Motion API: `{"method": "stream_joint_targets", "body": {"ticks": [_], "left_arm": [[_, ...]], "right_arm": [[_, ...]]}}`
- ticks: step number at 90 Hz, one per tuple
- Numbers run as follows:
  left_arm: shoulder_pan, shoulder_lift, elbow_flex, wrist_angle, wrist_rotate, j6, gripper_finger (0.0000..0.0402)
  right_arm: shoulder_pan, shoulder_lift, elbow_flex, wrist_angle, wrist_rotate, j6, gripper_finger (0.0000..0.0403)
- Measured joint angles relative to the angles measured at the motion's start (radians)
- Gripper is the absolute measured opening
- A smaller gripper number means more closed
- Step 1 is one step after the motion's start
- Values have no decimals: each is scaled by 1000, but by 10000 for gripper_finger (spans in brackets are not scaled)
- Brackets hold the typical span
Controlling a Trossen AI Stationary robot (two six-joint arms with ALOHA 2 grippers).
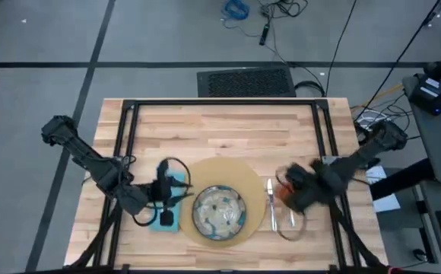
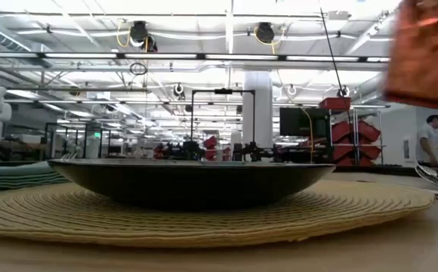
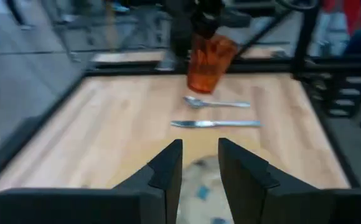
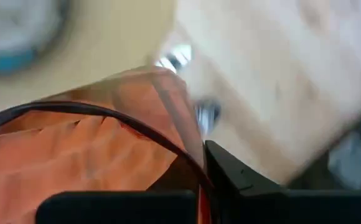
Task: Set table place
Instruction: Put the orange cup on the top right of the brown mat
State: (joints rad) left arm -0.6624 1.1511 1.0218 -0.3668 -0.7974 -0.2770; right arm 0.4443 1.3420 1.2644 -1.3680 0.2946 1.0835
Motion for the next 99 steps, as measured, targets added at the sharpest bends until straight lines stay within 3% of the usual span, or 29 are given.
{"method": "stream_joint_targets", "body": {"ticks": [16, 29, 43, 53, 65, 73, 89, 99], "left_arm": [[-3, -91, 0, -280, -157, -210, 88], [-28, -149, -5, -539, -282, -442, 88], [-13, -204, -67, -569, -367, -469, 88], [52, -242, -122, -555, -381, -447, 88], [145, -283, -161, -542, -344, -403, 88], [202, -320, -164, -455, -292, -291, 88], [334, -344, -164, -167, -84, 44, 88], [430, -336, -164, -103, 30, 131, 88]], "right_arm": [[-350, -44, 0, 166, -82, -453, 0], [-597, -15, 0, 219, -195, -637, 0], [-773, 73, 0, 276, -310, -748, 0], [-830, 156, 0, 278, -349, -799, 0], [-847, 226, 0, 281, -351, -834, 0], [-857, 248, 0, 285, -351, -838, 0], [-858, 274, 0, 301, -348, -837, 0], [-867, 285, 0, 285, -346, -835, 0]]}}
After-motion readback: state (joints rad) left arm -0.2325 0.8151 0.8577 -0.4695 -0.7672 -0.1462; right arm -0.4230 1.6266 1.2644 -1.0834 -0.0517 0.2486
